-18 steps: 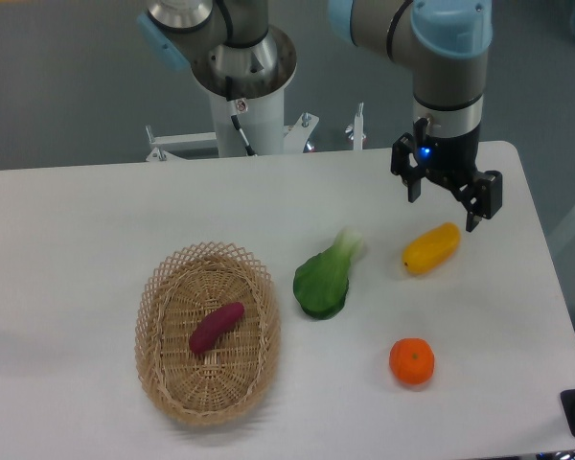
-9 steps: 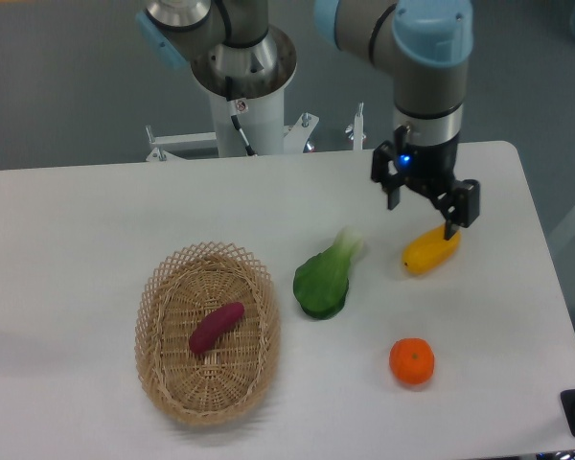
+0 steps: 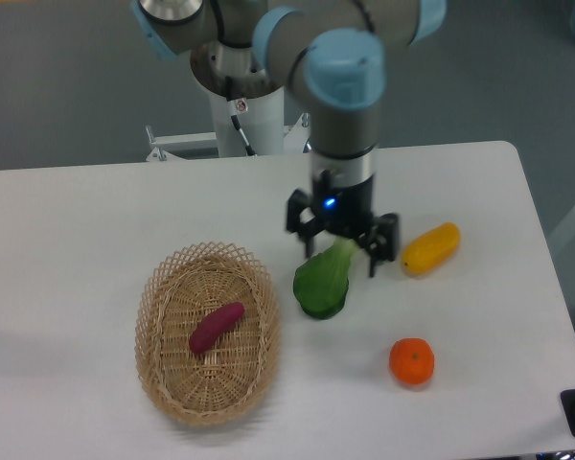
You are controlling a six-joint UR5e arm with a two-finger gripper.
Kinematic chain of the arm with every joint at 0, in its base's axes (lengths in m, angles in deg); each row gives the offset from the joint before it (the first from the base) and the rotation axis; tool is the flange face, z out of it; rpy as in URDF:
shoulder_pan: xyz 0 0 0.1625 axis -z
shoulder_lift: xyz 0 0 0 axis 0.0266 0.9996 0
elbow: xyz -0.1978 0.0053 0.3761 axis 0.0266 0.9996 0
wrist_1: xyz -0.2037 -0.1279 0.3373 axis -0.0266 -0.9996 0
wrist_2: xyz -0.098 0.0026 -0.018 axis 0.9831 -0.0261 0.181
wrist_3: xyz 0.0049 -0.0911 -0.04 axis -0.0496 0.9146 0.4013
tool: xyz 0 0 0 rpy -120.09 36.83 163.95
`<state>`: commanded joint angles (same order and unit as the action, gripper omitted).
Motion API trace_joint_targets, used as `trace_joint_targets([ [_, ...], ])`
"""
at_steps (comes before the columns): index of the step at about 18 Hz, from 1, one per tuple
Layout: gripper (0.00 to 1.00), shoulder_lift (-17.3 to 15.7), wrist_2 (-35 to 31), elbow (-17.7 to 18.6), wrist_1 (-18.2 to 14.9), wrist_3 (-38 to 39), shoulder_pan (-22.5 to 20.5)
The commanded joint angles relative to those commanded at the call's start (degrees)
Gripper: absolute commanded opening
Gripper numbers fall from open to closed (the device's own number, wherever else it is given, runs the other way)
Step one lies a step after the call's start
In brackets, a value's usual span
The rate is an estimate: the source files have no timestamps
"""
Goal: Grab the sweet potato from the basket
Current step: 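Move the open gripper over the basket above the purple sweet potato, then lower the gripper into the basket and close on the sweet potato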
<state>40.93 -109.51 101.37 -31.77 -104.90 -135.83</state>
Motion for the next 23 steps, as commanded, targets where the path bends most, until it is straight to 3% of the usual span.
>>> trace_joint_targets([
  [14,1.0,11.6,-0.7,-0.78,2.37,-1.76,8.36],
  [23,1.0,13.18,-0.88,0.62,2.38,-1.59,10.29],
])
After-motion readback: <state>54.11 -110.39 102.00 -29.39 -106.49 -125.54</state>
